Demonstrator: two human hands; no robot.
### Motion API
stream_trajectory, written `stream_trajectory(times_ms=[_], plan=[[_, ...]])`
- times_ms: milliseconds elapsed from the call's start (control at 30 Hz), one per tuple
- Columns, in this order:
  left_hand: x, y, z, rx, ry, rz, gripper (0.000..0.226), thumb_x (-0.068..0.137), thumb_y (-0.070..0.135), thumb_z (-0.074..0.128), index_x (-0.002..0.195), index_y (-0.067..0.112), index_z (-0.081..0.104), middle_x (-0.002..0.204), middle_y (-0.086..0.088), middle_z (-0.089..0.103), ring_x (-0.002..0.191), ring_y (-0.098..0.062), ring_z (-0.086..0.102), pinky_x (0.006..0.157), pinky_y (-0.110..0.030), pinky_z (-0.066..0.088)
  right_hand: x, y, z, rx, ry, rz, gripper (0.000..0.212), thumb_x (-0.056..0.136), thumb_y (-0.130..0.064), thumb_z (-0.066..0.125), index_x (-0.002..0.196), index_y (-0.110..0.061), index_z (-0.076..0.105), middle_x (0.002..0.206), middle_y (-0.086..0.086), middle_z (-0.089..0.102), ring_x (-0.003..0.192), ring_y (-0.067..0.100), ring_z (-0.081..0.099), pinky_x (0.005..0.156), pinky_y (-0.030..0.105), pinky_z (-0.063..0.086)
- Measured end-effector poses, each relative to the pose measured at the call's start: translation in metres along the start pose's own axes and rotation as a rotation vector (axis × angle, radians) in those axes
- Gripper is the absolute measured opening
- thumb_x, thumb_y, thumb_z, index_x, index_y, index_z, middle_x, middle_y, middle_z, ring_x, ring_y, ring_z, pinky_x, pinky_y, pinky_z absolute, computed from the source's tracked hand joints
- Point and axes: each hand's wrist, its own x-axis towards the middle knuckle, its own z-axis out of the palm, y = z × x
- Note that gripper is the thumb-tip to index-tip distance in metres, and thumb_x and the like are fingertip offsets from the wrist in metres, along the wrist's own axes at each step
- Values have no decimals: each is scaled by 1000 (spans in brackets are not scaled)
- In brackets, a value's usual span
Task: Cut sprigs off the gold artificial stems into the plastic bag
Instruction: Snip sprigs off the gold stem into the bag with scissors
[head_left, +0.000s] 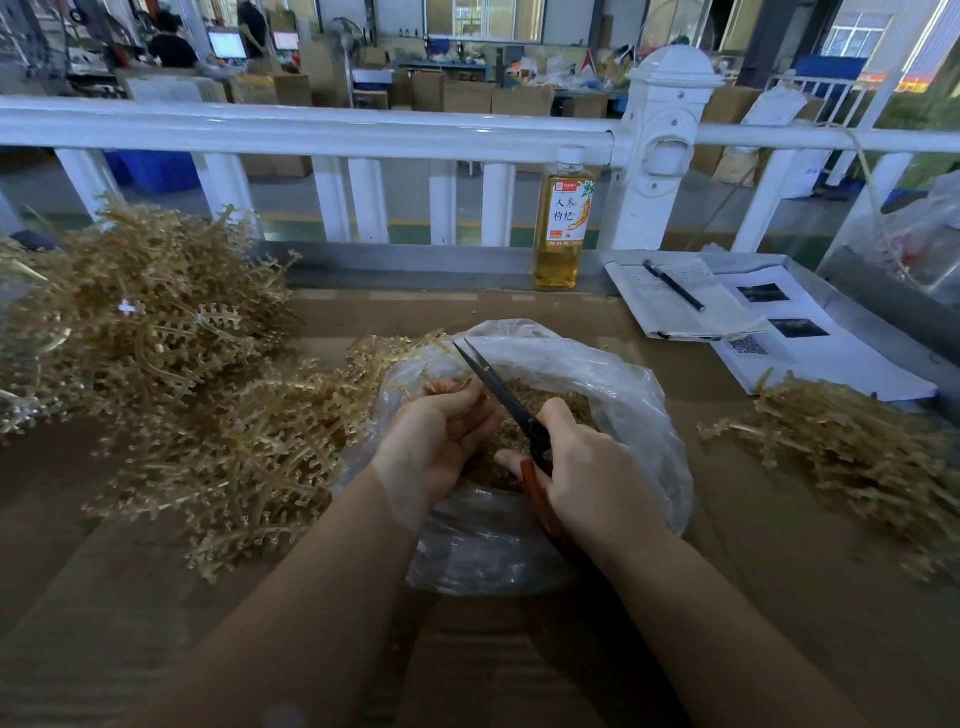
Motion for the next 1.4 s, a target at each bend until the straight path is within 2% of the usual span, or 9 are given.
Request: stream_trajectory(times_ms=[167,233,333,500,667,867,1100,1300,1400], plan=[[-3,3,3,-48,52,-11,9,92,12,55,91,11,64,72,2,69,67,-9,66,59,-23,53,-3,1,0,-11,-8,-3,37,91,-60,45,103,-26,38,84,-5,58,75,15,56,62,27,36],[-2,2,6,-85,99,2,5,90,8,58,93,10,61,77,0,69,69,-9,67,54,-21,55,-4,1,0,2,-4,3,37,90,-60,46,102,-26,38,85,-5,59,77,16,58,62,28,37],[0,1,7,-149,149,15,14,86,-2,60,77,8,54,78,-6,66,63,-12,69,49,-21,54,-4,1,1,16,1,5,37,89,-60,48,101,-27,38,86,-6,59,78,15,57,62,26,36],[2,0,5,-76,156,10,24,85,-8,59,69,7,49,75,-12,68,73,-20,70,51,-25,56,-3,0,1,10,-5,4,37,88,-62,47,100,-30,35,87,-8,55,75,9,50,52,12,24],[2,-4,5,-20,145,37,29,84,-8,61,63,9,48,80,-12,64,78,-23,68,59,-29,59,-1,-1,2,6,0,28,39,89,-62,47,102,-26,37,91,-4,57,83,14,55,66,24,36],[1,-4,4,-35,134,48,30,82,-8,62,61,9,49,66,-7,65,62,-17,70,52,-24,56,2,-3,2,8,9,35,38,90,-60,47,99,-25,36,87,-4,57,79,15,57,65,27,41],[2,-4,1,-1,101,1,31,82,-7,62,57,9,53,66,-9,68,60,-16,69,51,-22,54,1,-2,-5,22,-33,13,37,92,-58,46,101,-23,38,81,-4,57,72,15,56,63,27,41],[5,-4,-1,35,82,-21,2,87,9,61,87,8,63,80,-4,69,67,-14,66,53,-23,54,1,-2,-4,19,-27,15,36,92,-58,45,102,-24,38,82,-5,59,72,14,57,64,26,42],[7,-2,-1,-9,84,-47,3,86,10,63,87,10,61,92,-4,64,72,-14,64,51,-22,53,0,-2,-2,16,-22,15,34,91,-59,46,99,-27,36,85,-5,60,74,13,58,64,25,42]])
